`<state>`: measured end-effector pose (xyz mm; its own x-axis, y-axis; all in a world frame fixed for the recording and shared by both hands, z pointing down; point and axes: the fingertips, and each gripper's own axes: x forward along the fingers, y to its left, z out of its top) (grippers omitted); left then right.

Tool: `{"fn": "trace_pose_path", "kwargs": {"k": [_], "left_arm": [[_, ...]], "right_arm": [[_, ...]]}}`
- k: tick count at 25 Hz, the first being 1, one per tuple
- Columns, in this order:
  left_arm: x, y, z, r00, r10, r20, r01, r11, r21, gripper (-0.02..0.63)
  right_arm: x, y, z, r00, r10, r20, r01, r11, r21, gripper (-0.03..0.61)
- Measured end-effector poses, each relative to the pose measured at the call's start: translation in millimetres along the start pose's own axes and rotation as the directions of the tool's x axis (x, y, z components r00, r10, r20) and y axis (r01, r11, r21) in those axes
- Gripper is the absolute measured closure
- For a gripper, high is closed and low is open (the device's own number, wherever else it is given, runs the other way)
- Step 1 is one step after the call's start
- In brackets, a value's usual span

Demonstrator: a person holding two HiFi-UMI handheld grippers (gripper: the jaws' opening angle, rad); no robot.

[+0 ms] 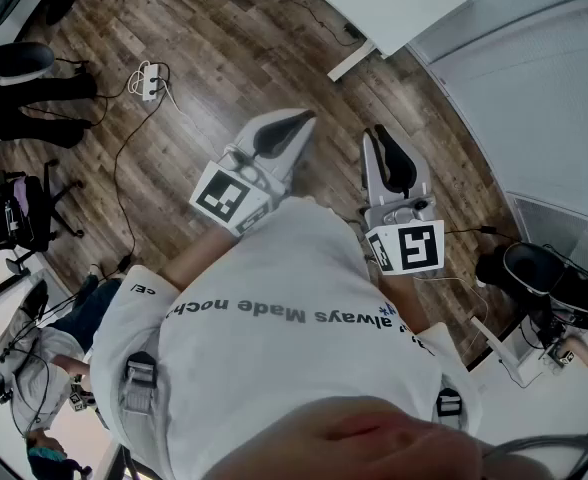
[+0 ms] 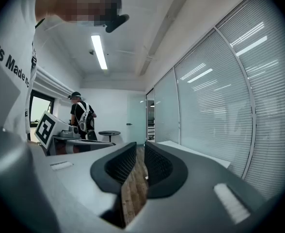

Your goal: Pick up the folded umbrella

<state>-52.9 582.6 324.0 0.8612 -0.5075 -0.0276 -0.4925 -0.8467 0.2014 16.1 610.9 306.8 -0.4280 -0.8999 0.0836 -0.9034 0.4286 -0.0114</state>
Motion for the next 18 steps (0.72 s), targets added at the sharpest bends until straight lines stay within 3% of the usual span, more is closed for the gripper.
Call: {"fn": "trace_pose_path", "kwargs": {"k": [12,18], "left_arm": [[-6,72,12,1.0,0.004,-0.012,-0.004,1.0,0.0,0.614],[-6,109,13,0.999,0.034,-0.008,-0.034,0.999,-0.01,0.614]], "right_arm": [[69,-6,9,0.999,-0.042,0.018,0.042,0.999,-0.007,0.525],[102,-2,-5,1.0,-0.011,-0.026,0.011,1.0,0.001,0.525]]}}
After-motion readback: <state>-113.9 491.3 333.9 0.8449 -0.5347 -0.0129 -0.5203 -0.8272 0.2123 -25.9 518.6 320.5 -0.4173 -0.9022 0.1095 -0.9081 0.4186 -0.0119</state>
